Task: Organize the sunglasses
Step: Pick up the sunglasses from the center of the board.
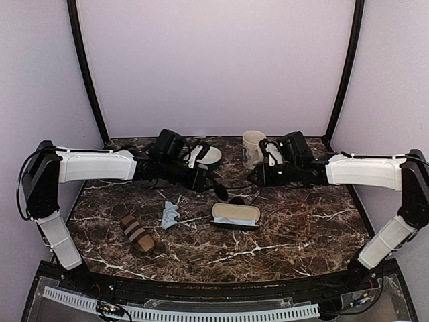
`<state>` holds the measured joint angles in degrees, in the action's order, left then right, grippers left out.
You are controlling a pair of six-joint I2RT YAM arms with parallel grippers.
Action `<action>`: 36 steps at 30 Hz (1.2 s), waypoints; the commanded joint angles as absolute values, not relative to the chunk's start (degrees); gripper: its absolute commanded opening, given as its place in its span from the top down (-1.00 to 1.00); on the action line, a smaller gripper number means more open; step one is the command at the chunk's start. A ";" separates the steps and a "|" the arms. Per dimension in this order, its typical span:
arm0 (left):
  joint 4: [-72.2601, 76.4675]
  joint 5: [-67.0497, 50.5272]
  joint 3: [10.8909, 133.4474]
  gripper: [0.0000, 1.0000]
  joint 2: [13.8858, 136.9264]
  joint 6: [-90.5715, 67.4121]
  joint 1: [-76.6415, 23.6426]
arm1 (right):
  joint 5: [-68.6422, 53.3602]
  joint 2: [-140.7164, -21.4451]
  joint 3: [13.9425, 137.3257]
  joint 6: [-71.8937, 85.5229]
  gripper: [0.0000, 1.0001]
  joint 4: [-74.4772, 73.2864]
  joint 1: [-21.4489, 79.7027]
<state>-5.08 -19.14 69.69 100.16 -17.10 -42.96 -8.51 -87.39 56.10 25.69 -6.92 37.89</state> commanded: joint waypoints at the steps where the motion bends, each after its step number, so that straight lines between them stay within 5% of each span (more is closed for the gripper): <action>1: -3.77 -17.55 71.21 -0.07 99.71 -19.06 -42.72 | -0.44 -92.45 60.20 30.01 0.17 -8.92 36.39; 21: -1.21 -19.97 69.34 -0.08 100.35 -19.61 -42.74 | 12.41 -111.56 72.31 28.49 0.30 -16.66 34.96; 36: -1.05 -20.93 69.28 -0.08 101.16 -19.65 -42.75 | 14.86 -116.75 75.40 27.94 0.65 -17.49 34.97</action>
